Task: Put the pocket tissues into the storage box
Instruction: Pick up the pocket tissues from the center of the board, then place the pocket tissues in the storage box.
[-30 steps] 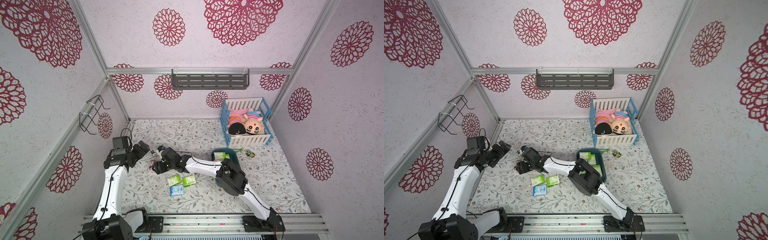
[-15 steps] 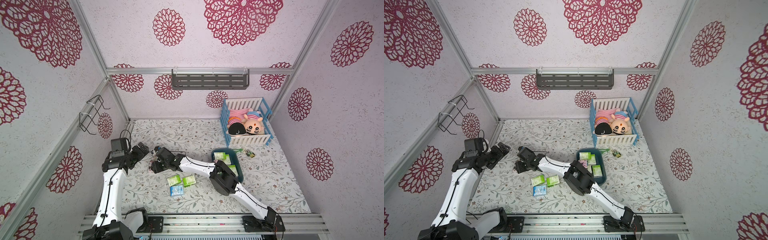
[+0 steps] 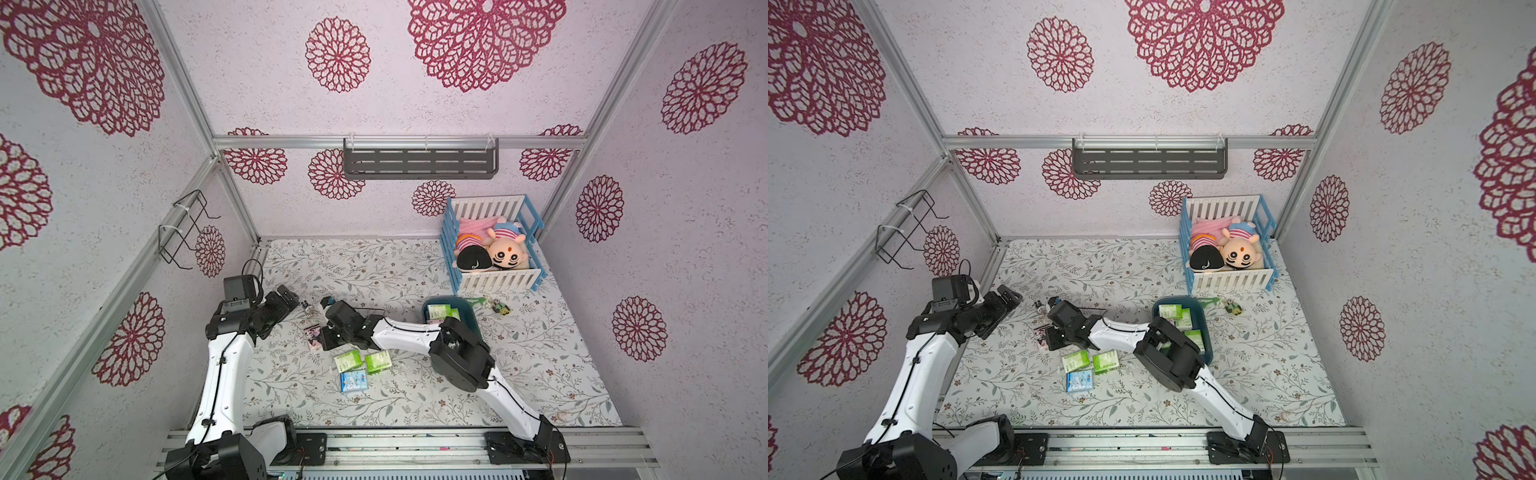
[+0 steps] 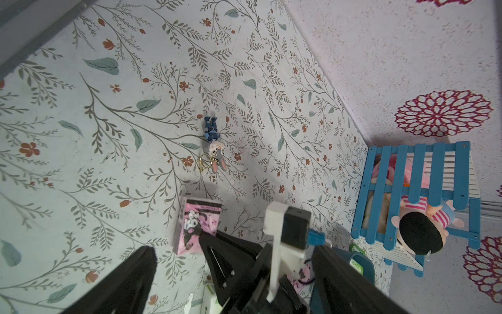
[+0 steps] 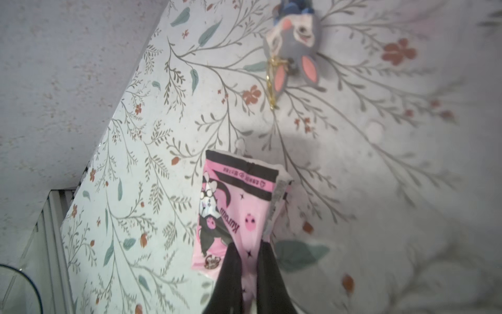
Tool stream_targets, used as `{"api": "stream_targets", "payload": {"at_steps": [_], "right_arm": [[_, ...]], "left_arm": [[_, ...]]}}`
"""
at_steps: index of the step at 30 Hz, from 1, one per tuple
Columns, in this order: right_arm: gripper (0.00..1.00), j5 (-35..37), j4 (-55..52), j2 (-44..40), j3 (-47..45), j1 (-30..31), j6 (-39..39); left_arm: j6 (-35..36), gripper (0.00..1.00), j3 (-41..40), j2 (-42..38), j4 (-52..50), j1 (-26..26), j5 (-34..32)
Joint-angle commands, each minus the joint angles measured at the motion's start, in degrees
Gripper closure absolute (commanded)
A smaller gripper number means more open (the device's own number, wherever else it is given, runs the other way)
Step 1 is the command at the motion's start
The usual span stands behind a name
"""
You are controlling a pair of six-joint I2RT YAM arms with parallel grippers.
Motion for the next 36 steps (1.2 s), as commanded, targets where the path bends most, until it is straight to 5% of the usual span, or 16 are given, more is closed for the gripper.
{"api": "stream_targets", "payload": {"at_steps": [1,6,12,17,23,36], "right_arm": [[1.00,-0.79,10.98,-13.73,-11.28,-3.27,-0.68],[1.00,3.87,14.12,-34.85,-33.32,-8.58,-1.31],[1.00,15.32,0.08,-59.02,-49.21,-16.80,-2.81],[1.00,14.41,-10.33,-72.28,-56.81,-28.34,-3.01],[1.00,9.88,-15.74,-71.39,-57.15,-37.79,-9.61],[1.00,6.89,-13.76,-63.96,-54.39,-42.50,-22.17]], "left_arm": [[-2.05,0.03,1.73,-0.57,2.11,-1.61,0.87],[-6.25,0.03,4.09,4.93,10.27,-14.06,-0.35],[-5.20,0.03,15.95,20.13,15.20,-30.92,-2.81],[-4.49,0.03,23.85,29.17,18.11,-39.32,-2.15],[-5.00,0.03,29.38,34.12,17.23,-42.49,0.28],[-2.51,0.03,28.33,31.96,14.59,-42.17,-2.05]]}}
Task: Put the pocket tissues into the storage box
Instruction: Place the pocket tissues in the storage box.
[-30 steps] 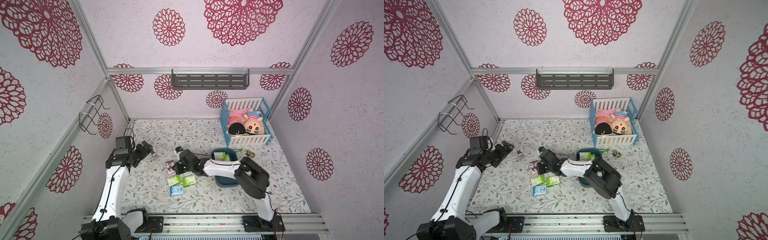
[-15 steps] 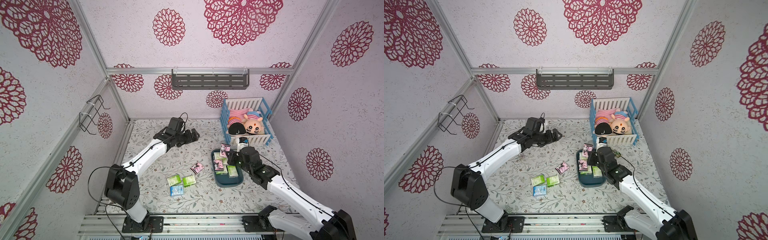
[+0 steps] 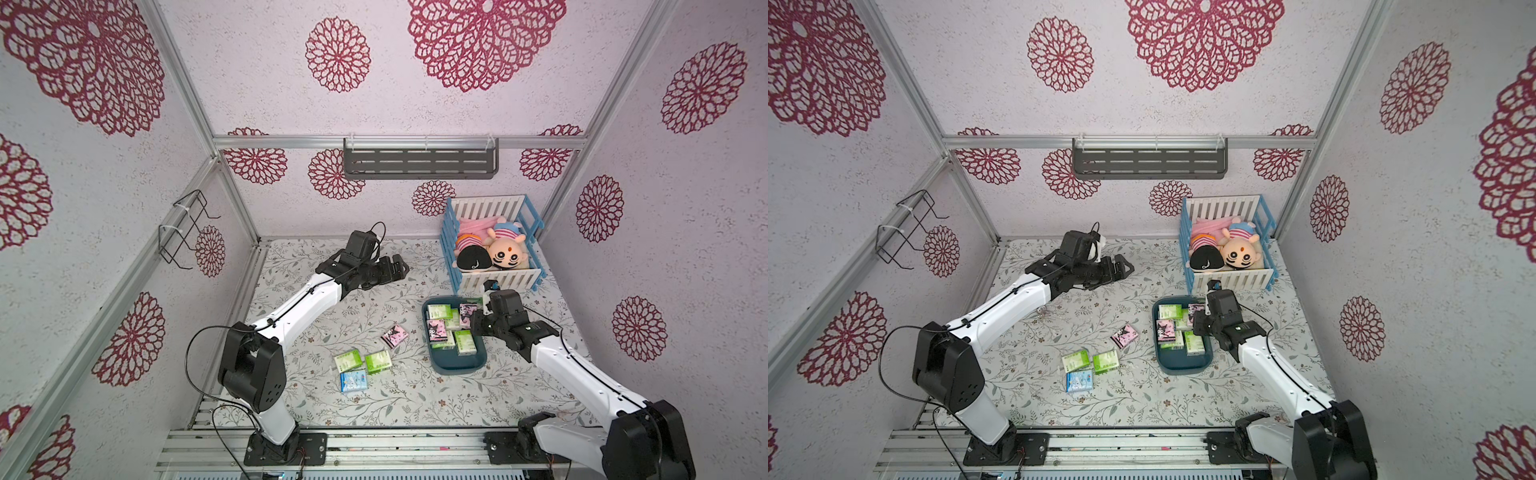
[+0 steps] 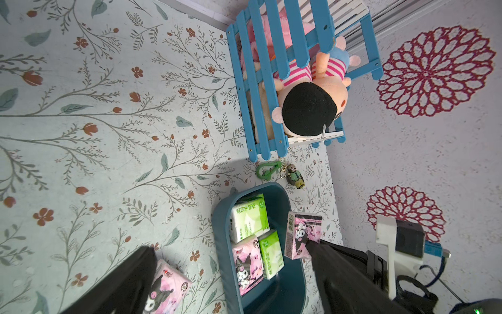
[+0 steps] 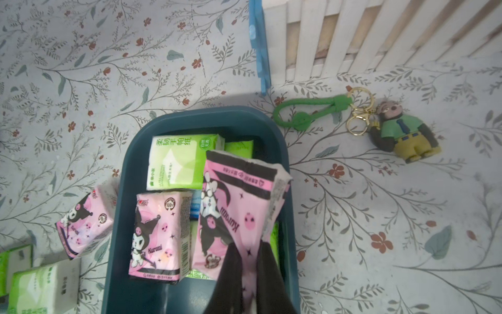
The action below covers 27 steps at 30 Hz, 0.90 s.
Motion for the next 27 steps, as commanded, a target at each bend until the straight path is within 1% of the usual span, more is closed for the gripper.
{"api": "stream_targets", "payload": {"at_steps": [1,5,16,19,20,21,22,24,26,27], "right_arm": [[1.00,-1.58,2.88,1.74,1.78,-0.81,-4.29],[1.00,-2.64,5.79,4.40,1.84,-1.00,-4.94],[1.00,-1.22,9.29,12.22,4.19,-2.18,-8.29],[1.00,-2.50,10.64,13.18,4.54,-3.08,-8.56],[0.97,-2.92,11.30,13.63,4.64,-3.19,-8.68],[0.91,-3.16,11.63,14.04,4.75,-3.37,-8.65],[0.81,-3.34,11.84,14.65,5.01,-3.45,-8.50],[0.75,-4.47,11.61,15.65,6.02,-3.55,-8.48],[0.66,-5.15,11.17,16.01,6.64,-3.55,-8.22],[0.65,-5.42,11.22,15.82,6.61,-3.55,-8.22]], "left_arm": [[1.44,0.03,-0.53,-2.14,-0.85,0.31,-1.01],[1.55,0.03,-1.56,-2.92,-0.93,0.84,-1.21],[1.72,0.03,-2.63,-3.55,-1.12,1.35,-1.35],[1.76,0.03,-2.66,-3.72,-1.45,1.68,-1.27],[1.75,0.03,-2.77,-3.89,-1.55,1.66,-1.40],[1.81,0.03,-2.94,-4.04,-1.60,1.68,-1.49],[1.80,0.03,-3.20,-4.29,-1.63,1.69,-1.57],[1.79,0.03,-3.73,-4.74,-1.64,1.69,-1.66],[1.88,0.03,-4.13,-5.13,-1.73,1.78,-1.85],[1.97,0.03,-4.30,-5.22,-1.94,1.84,-2.01]]}}
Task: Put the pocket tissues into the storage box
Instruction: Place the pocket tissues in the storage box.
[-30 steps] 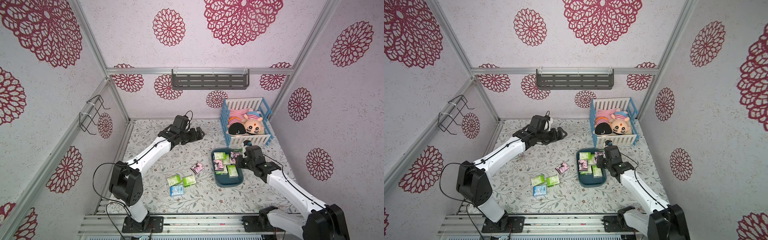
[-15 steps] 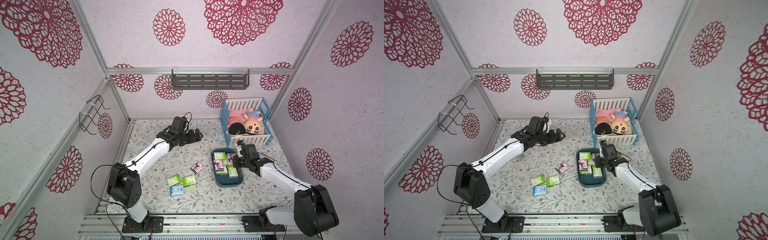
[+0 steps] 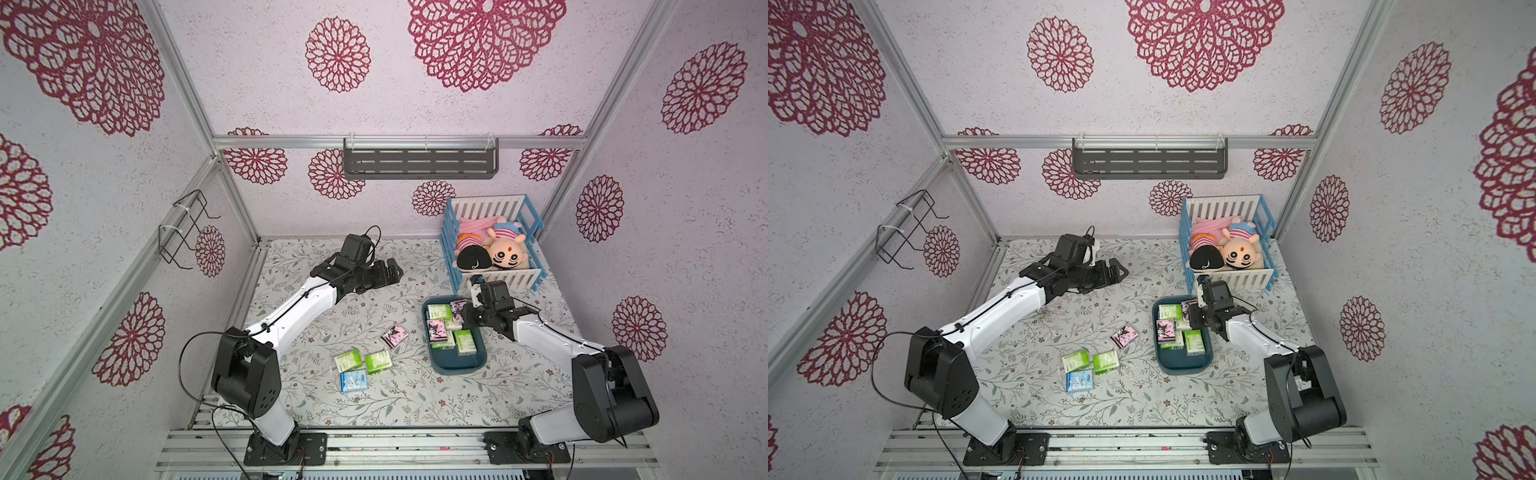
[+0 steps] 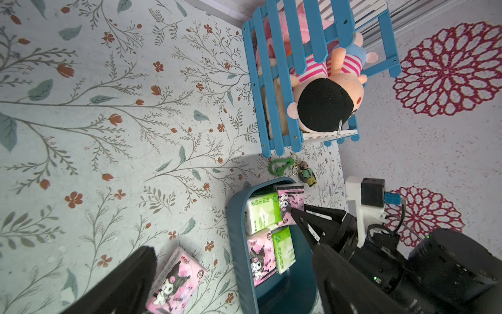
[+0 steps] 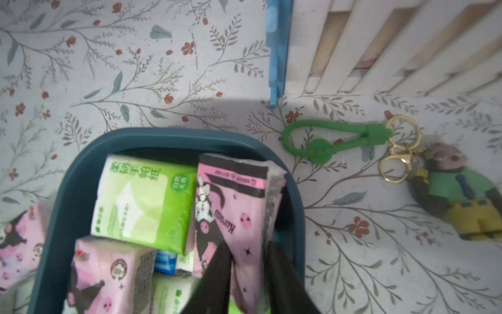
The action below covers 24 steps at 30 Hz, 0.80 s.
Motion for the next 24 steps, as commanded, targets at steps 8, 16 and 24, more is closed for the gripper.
{"api": "stream_targets", "payload": {"at_steps": [8,16,24], "right_arm": [[0.45,-1.26,0.58,-2.52,2.60,-0.42,0.05],[0.45,0.03,-0.17,-7.35,2.67,-0.47,2.94],[0.94,1.51,1.77,-5.56,1.57,-0.42,4.57]], "left_arm": [[1.07,0.03,-1.70,-3.21,-0.46,1.05,-1.76],[1.31,0.03,-2.05,-4.00,-0.99,1.66,-2.09],[1.26,0.03,-2.22,-3.91,-1.10,1.77,-2.33]]}}
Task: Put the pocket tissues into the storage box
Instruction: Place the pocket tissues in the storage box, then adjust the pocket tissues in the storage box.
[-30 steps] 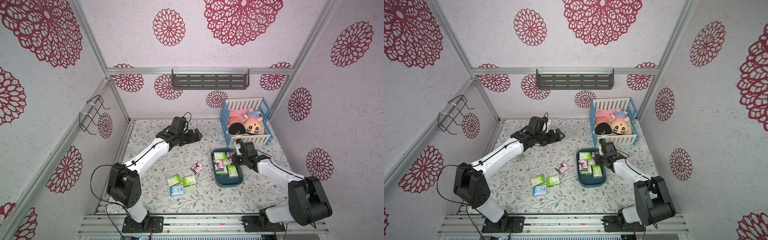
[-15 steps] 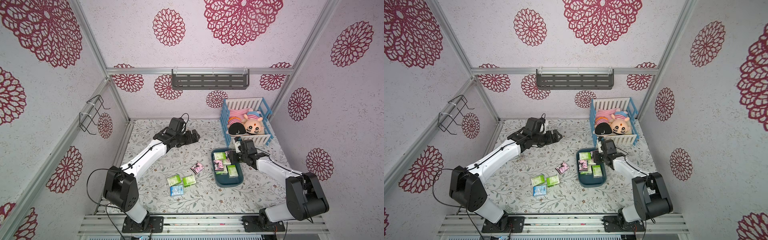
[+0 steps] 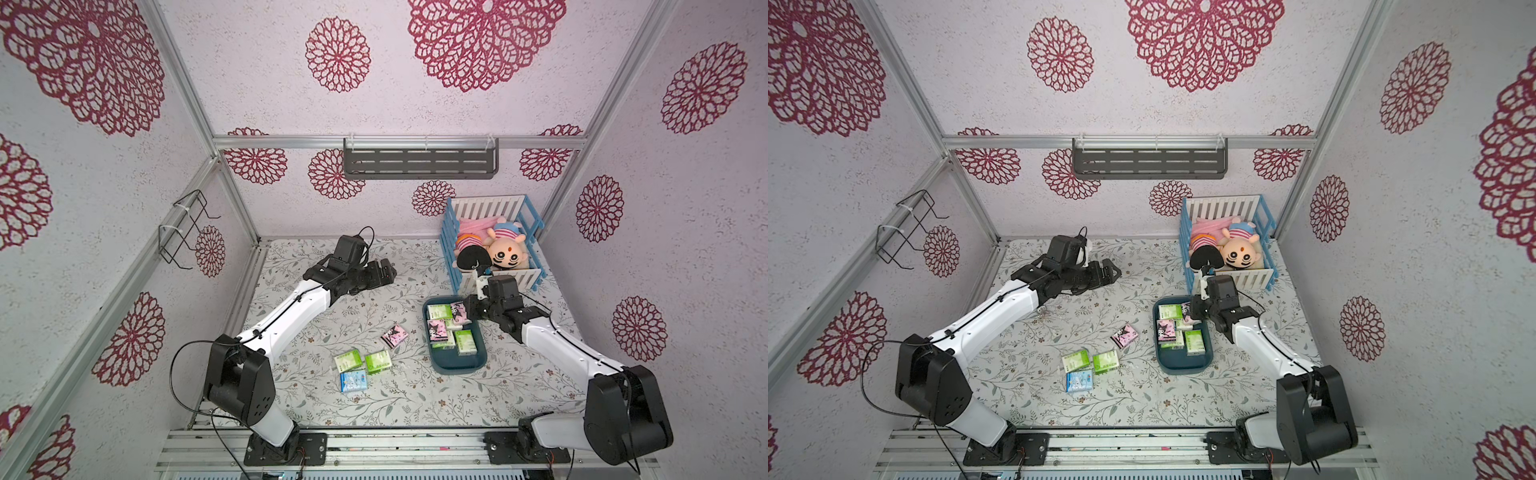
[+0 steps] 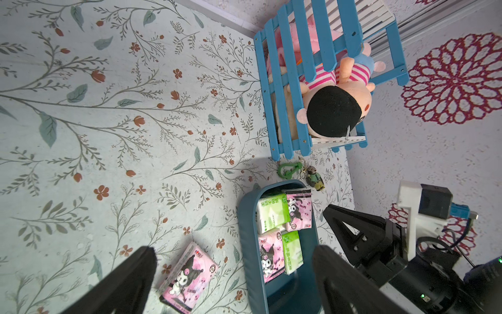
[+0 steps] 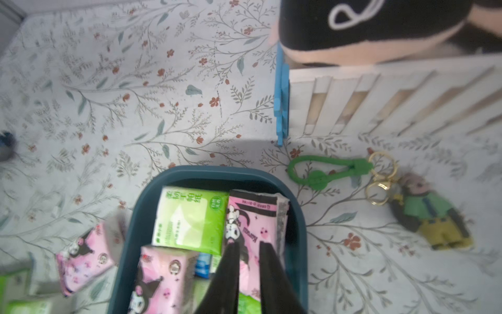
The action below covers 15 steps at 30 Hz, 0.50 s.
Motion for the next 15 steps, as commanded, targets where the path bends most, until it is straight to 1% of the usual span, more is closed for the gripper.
{"api": "stream_targets", "payload": {"at_steps": [1,2,8,15], "right_arm": [[0.97,2.27,2.16,1.89,0.76,-0.35,0.96],[1.00,2.28,2.48,2.69,0.71,-0.36,1.01],[1.00,1.67,3.56,7.30,0.84,-0.69,1.87],[1.00,1.96,3.66,6.37,0.48,-0.69,1.80]], "left_arm": [[0.70,0.03,-0.79,-1.47,-0.30,0.49,-0.48],[0.53,0.03,-0.89,-1.49,-0.29,0.49,-0.45],[0.85,0.03,-1.24,-1.94,-0.64,0.52,-1.08],[0.74,0.03,-0.99,-1.56,-0.67,0.59,-0.94]]}}
